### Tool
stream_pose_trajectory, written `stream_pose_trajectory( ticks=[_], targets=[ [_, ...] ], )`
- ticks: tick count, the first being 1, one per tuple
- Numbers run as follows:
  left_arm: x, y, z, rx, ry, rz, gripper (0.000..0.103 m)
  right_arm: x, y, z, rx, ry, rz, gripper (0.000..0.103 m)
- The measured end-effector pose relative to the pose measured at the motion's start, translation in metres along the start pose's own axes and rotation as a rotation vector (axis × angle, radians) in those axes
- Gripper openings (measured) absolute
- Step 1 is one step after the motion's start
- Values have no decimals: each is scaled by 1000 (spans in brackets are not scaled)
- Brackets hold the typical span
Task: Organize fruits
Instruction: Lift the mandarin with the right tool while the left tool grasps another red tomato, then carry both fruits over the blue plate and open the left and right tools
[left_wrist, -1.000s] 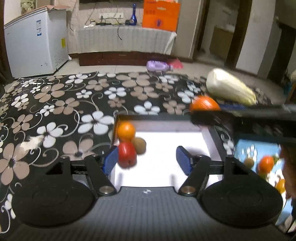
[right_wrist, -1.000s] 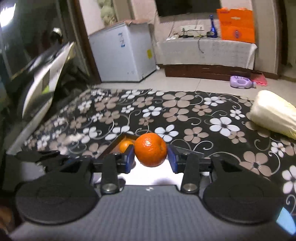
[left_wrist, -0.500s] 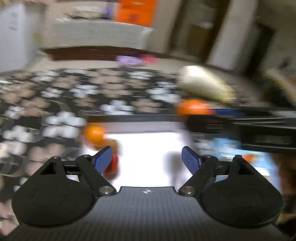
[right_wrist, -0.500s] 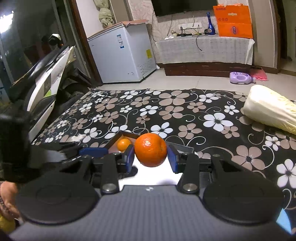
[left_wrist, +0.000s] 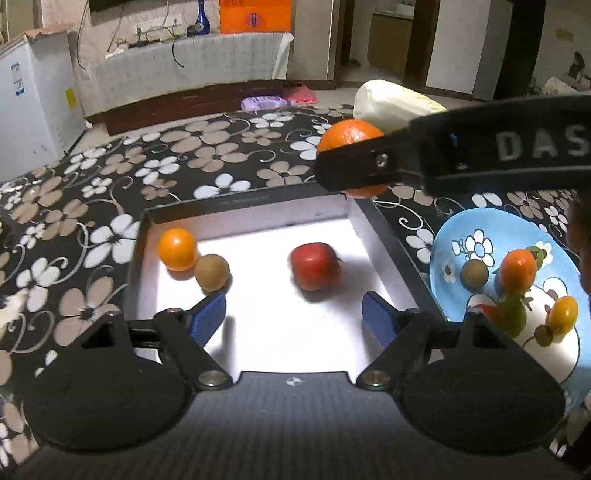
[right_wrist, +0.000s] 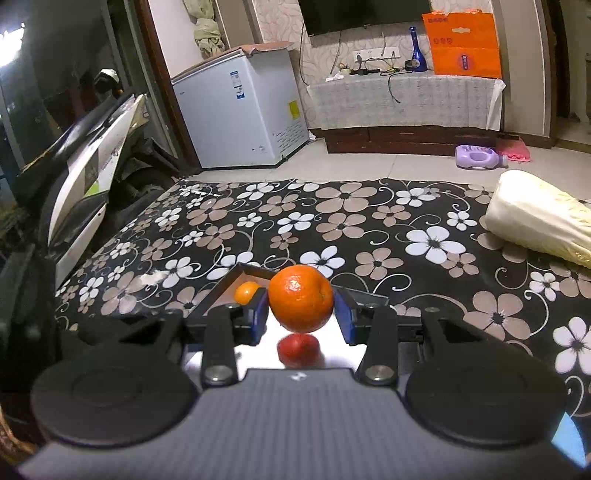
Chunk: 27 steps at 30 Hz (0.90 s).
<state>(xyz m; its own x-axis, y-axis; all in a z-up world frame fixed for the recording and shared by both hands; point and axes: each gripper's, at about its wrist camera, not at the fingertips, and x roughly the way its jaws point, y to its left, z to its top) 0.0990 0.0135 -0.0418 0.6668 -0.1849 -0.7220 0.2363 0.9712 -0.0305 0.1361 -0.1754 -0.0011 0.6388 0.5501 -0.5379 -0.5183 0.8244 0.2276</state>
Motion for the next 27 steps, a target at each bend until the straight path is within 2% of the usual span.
stream_pose_trajectory(
  ticks=[3,6,12,15,20,21,27],
  targets=[
    [10,1,1,-32,19,1,74,-3,-4,0,3,-3,-10,42],
    [12,1,2,-59,14,-4,71,-8,-9,0,9,-10,-16,42],
    [17,-17,11,-48,-4,-32,70,-20,-17,0,18,-28,-27,42],
    [22,-25,14,-43,-1,-32,57,-23,-20,-2,15,-21,-35,42],
    [26,-28,17,-56,-11,-4,46,-28,-26,-5,9,-13,-43,42],
    [26,-28,17,-57,-12,-1,39,-29,-28,-5,11,-12,-44,42],
    [24,-28,18,-64,-2,17,39,-35,-31,-9,0,-1,-47,42]
  ],
)
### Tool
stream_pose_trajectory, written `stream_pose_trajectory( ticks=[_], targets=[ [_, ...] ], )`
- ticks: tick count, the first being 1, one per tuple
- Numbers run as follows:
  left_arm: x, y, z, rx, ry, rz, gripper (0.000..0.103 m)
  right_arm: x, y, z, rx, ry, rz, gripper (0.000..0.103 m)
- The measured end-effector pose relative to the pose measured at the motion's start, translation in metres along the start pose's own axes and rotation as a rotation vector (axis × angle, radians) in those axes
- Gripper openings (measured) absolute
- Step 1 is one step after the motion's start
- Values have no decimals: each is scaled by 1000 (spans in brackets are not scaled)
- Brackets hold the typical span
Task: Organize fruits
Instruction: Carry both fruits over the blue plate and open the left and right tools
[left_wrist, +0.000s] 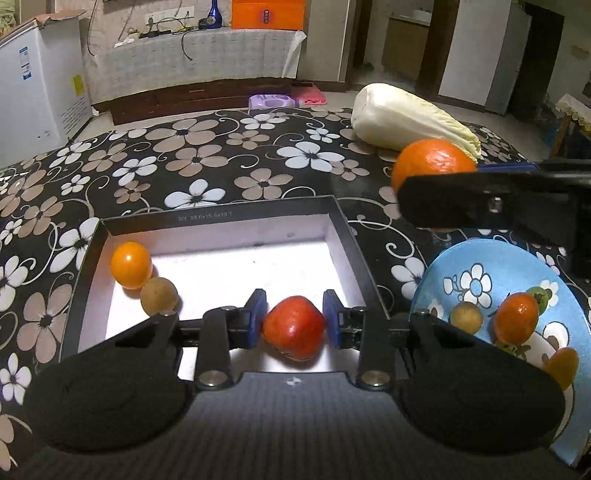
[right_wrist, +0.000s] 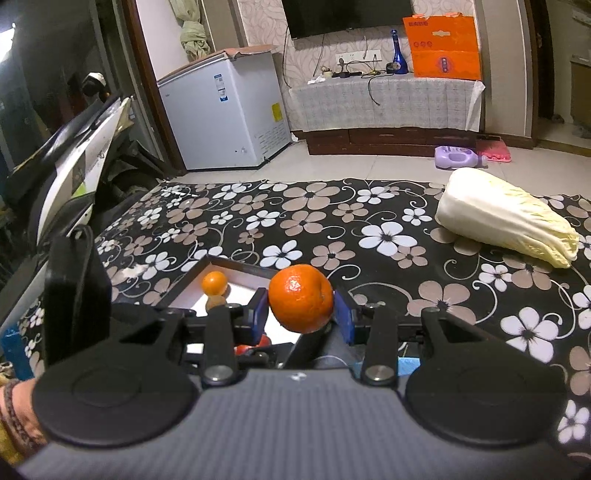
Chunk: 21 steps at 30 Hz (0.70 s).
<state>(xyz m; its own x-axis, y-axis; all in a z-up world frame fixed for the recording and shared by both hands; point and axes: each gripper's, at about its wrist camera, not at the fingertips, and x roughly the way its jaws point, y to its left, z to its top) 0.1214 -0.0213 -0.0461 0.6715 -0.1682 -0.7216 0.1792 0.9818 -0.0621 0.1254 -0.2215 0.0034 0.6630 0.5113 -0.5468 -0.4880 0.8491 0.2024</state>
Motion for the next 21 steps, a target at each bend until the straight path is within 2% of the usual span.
stream_pose_trajectory(
  ticks=[11,21],
  targets=[
    [-21,2,5,0,-17,46,39,-14,-4,-3,-7,-1,1,42],
    [-40,-7,11,5,-48,33,39,-29,-8,-9,-26,3,-7,42]
  ],
)
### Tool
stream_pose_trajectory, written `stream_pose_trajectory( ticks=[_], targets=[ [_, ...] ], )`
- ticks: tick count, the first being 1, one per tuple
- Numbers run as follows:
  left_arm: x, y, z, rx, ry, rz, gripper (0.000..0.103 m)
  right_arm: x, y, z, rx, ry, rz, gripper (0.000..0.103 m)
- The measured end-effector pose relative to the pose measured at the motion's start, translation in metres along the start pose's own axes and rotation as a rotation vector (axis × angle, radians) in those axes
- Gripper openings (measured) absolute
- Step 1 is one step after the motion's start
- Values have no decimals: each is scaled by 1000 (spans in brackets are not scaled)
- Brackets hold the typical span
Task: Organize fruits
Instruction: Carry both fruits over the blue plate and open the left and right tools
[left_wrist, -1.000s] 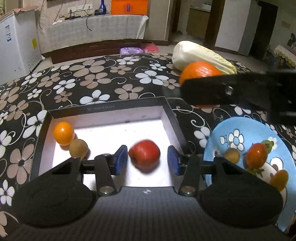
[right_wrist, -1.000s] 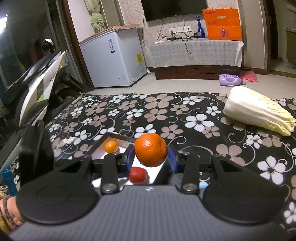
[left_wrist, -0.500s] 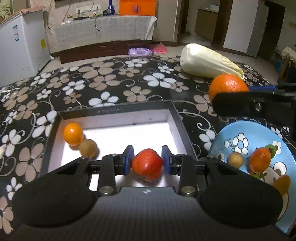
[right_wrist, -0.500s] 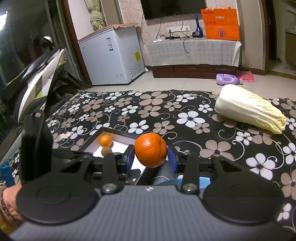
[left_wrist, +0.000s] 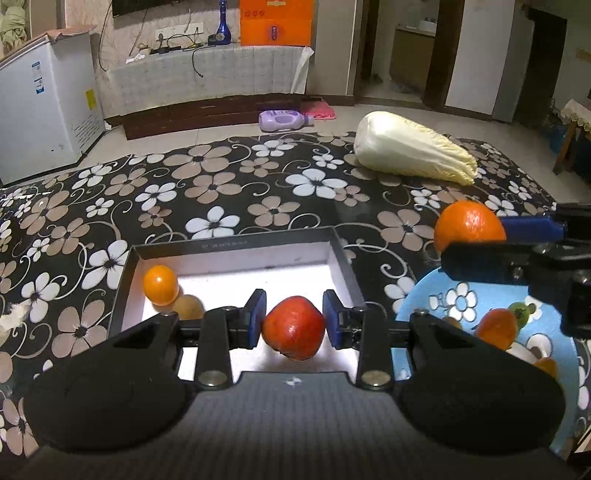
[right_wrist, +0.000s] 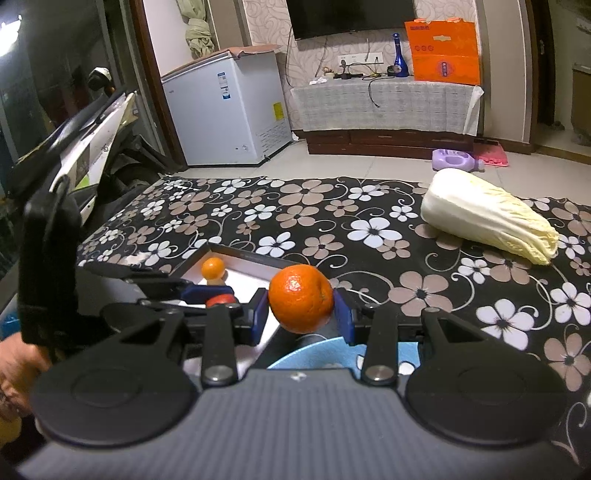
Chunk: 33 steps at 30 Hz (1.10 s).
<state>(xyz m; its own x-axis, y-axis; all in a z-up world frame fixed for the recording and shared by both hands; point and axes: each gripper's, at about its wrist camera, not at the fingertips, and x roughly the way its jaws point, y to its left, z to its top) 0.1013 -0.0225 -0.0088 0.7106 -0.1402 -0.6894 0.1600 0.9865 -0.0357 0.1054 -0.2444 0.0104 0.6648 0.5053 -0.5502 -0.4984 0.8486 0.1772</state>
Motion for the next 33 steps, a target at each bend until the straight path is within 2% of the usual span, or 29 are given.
stream_pose_trajectory(
  ticks=[6,17,26,33],
  targets=[
    [-11,-19,6,17,-30,-42,39,-10,-11,-4,2,3,-20,42],
    [-26,-69,3,56,-45,-190,39,-17,-45,-21,19,60,-96,42],
    [-31,-114,-28,175,9,-296,39,-4,-64,-32,41,112,-147,42],
    [-27,-128,-43,227,44,-327,39,15,-57,-36,7,152,-174,42]
  ],
)
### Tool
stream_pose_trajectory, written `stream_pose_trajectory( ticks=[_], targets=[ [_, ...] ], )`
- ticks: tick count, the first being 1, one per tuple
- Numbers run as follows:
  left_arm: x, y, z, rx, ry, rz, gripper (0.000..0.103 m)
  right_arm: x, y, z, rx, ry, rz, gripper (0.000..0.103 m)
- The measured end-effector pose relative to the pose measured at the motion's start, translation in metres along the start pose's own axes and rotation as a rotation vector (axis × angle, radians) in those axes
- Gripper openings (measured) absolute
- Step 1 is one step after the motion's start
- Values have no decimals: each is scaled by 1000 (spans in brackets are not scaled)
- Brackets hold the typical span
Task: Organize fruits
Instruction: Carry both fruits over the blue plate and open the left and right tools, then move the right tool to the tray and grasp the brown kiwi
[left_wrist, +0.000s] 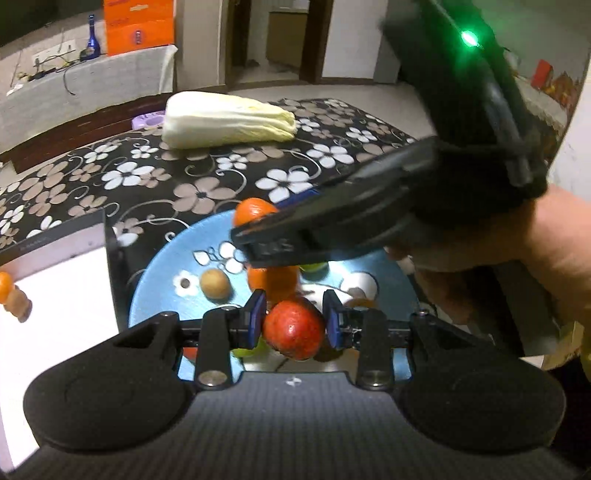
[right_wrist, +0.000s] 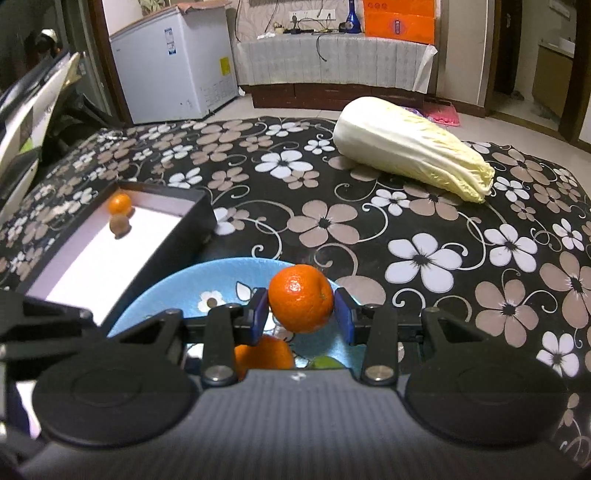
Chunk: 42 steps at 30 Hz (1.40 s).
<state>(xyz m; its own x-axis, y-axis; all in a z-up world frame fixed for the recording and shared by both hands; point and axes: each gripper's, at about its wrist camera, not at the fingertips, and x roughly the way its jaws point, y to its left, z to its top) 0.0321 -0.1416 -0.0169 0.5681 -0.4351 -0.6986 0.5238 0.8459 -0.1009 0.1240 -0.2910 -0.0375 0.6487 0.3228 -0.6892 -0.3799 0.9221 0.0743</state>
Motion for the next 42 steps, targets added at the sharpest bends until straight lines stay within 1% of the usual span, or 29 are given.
stream_pose_trajectory(
  ticks=[4,11,12,13,16,18,21,24,28,31,34,36,38,41,42],
  targets=[
    [3,-2,-2,15,8,-1,39,2,5,0,-25,4,-9,43],
    [-2,-3,1,17,-12,-14,40,3,8,-1,-48,27,-12,43],
    [-2,-3,1,14,-13,-18,40,2,8,-1,-52,28,-9,43],
    [-3,-3,2,12,-15,-22,44,1,8,-1,-54,28,-7,43],
    [-7,-3,3,12,-30,-26,52,-5,8,0,-56,17,11,46],
    [-12,-3,4,10,-51,-31,52,-10,10,1,-64,1,15,47],
    [-22,3,7,-14,-93,-18,52,-18,9,4,-48,-42,21,47],
    [-31,17,8,-70,-123,26,52,-24,8,11,-11,-104,31,47],
    [-40,50,4,-168,-138,136,52,-28,15,21,25,-181,73,47],
    [-47,79,-1,-240,-120,238,52,-25,31,29,9,-213,117,47],
    [-55,104,-10,-269,-91,329,52,-14,54,36,-28,-209,166,46],
    [-58,119,-19,-282,-57,347,52,-3,72,41,-58,-191,192,44],
    [-61,131,-29,-285,-30,349,52,9,90,44,-86,-168,213,43],
    [-66,140,-43,-271,-4,346,53,31,120,47,-136,-123,239,42],
    [-67,142,-46,-270,2,345,55,38,128,47,-151,-106,246,41]
  ],
)
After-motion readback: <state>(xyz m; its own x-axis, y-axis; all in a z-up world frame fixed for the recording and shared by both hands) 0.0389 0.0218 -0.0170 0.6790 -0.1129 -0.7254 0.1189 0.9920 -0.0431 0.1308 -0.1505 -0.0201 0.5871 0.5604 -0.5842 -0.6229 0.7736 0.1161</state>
